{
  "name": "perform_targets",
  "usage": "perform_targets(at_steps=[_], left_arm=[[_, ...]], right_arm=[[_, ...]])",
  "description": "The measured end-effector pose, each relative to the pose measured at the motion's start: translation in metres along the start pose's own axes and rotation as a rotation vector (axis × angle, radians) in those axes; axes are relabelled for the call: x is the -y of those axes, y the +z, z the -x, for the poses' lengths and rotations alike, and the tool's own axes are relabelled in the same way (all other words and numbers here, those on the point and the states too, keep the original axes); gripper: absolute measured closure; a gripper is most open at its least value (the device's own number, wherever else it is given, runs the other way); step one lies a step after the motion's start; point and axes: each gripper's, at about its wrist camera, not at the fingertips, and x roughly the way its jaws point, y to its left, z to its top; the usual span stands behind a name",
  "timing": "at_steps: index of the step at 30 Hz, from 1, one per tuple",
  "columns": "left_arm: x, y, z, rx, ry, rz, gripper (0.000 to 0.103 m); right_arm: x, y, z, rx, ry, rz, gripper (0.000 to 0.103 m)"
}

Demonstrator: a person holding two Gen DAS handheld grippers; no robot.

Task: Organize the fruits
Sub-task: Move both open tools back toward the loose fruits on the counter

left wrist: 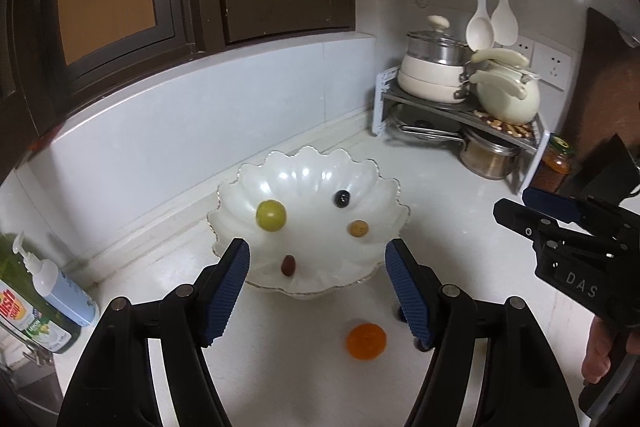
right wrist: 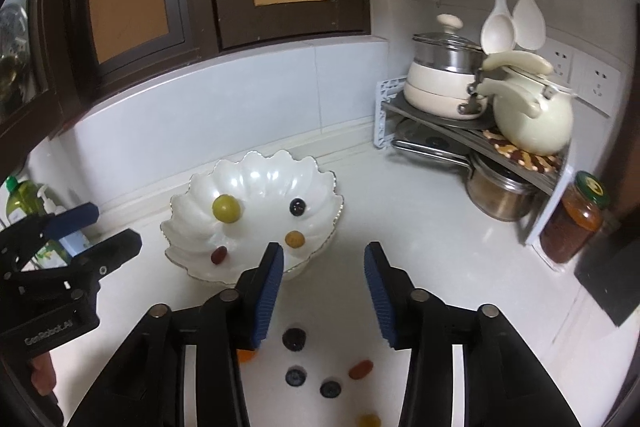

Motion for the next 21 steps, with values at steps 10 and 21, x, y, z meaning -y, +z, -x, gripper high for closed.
perform_targets(at_steps=[10, 21], left_arm=[[0.008, -0.02, 0.013, 0.021, 0.006, -0.05, 0.031], [0.019, -0.054, 0.019, 0.023, 0.001, -0.12, 0.031]], right_arm=[[0.006, -0.025, 0.021, 0.03, -0.049, -0.02, 0.059], [0.016, -0.063, 0.023, -0.017, -0.092, -0.06, 0.059]])
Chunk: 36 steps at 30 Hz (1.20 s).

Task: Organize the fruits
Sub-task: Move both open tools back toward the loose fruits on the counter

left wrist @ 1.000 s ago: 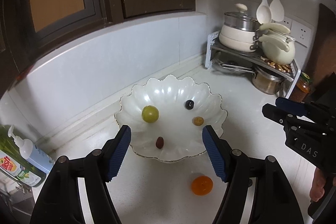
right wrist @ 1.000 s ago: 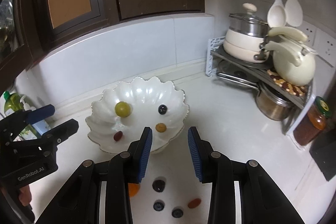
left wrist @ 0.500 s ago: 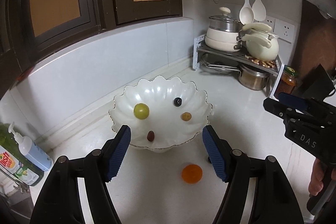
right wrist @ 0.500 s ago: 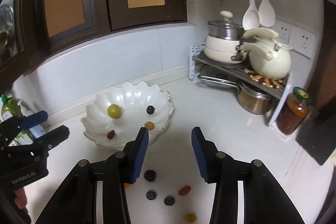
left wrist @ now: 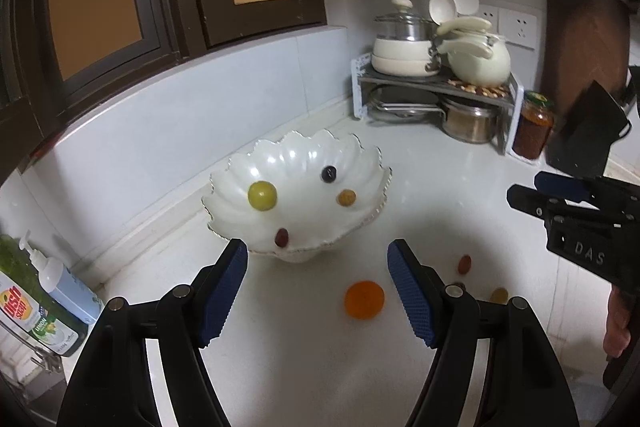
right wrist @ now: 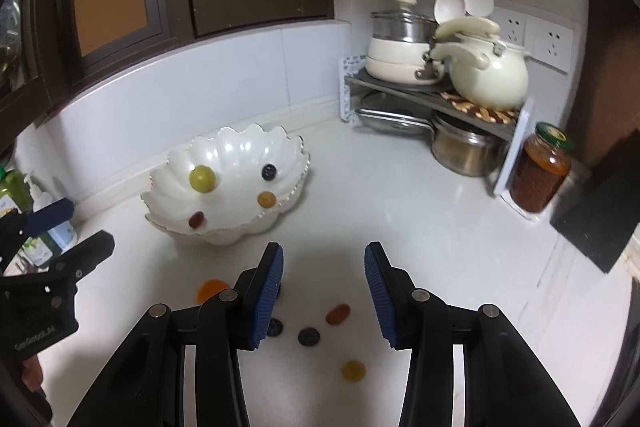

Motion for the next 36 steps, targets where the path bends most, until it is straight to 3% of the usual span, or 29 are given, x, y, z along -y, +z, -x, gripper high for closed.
perform_targets(at_steps=[13, 29, 36], left_arm=[[0.013, -0.029, -0.019, -0.056, -0.061, -0.003, 0.031], [0.015, -0.053, -0.06, -0.137, -0.106, -0.064, 0.031], [0.017, -0.061, -0.082, -0.166, -0.123, -0.071, 0.031]], right_arm=[[0.015, -0.04, -0.011, -0.074, -0.011, -0.082, 0.059], [0.013, -0.082, -0.031, -0.132, -0.123, -0.1, 0.059], [0.014, -0.096, -0.047, -0.183, -0.13, -0.128, 0.059]])
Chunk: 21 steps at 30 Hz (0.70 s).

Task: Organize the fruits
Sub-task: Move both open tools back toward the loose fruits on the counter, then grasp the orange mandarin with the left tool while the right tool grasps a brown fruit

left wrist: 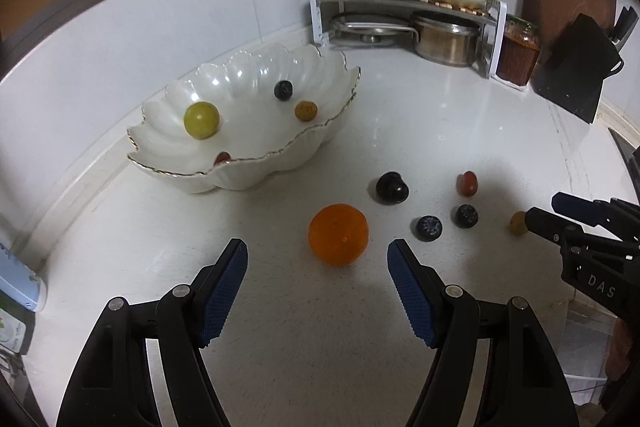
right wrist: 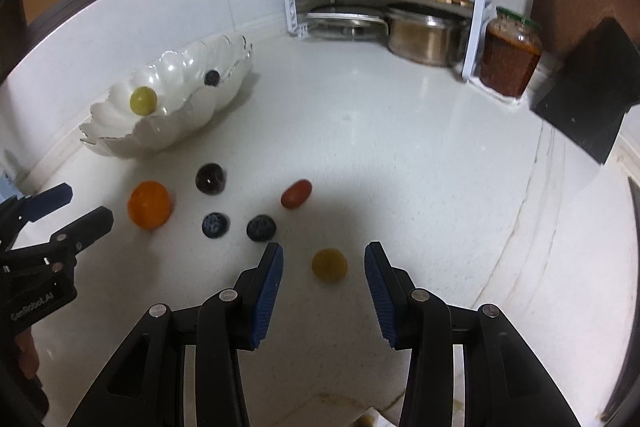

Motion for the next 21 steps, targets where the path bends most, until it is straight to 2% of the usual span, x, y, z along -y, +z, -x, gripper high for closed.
perform_targets(at_steps=[12, 15, 21], left_arm=[[0.003, 0.004, -0.034, -0.016, -0.035, -0.008, 0.032], [0.003, 0.003, -0.043, -0.038, -0.048, 0.01, 0.035], [0.004, 0.003, -0.054, -0.068, -0.06, 0.029, 0.047]], right_arm=[[0.005, -0.007, -0.021, -0.04, -0.009, -0.026, 0.059], [0.006, -0.008, -0.023, -0.037, -0.013, -0.024, 0.06], [0.007, -0.009, -0.027, -0.042, -0.007, -0.031, 0.061]])
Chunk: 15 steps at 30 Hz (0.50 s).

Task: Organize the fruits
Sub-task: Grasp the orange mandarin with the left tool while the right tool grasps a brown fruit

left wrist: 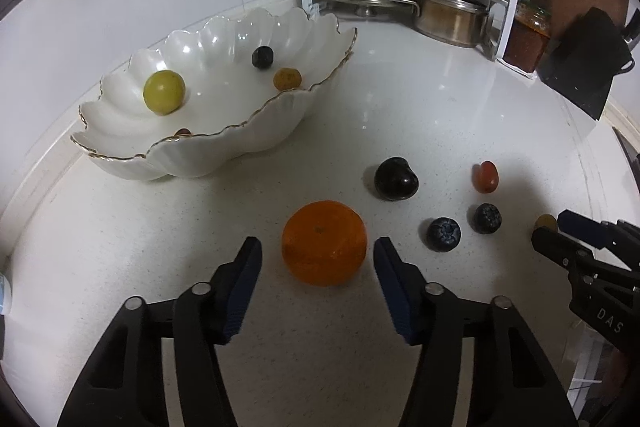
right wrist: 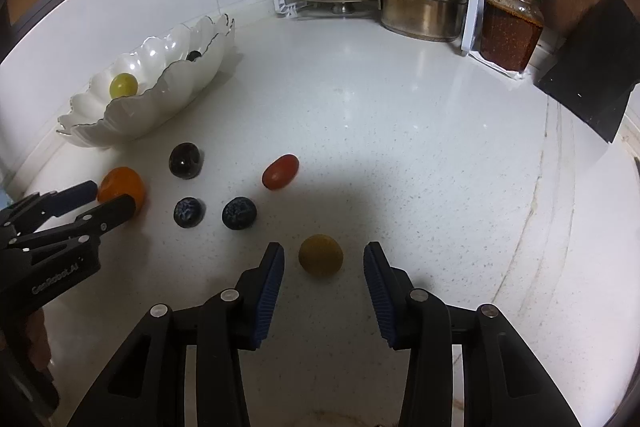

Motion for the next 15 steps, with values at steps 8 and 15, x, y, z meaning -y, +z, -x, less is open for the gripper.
perform_targets(at_steps=[8, 15], left_arm=[[0.0007, 0.0018, -0.007, -0.019, -0.015, 0.018, 0.059], [0.0022, 0.0002, -0.0047, -0.022, -0.016, 0.015, 0.061]], right_arm=[[0.0023, 0.0015, -0.0045, -0.011, 0.013, -0.012, 0.075], [0.0043, 0.0025, -0.0041, -0.006, 0.028, -0.017, 0.078]])
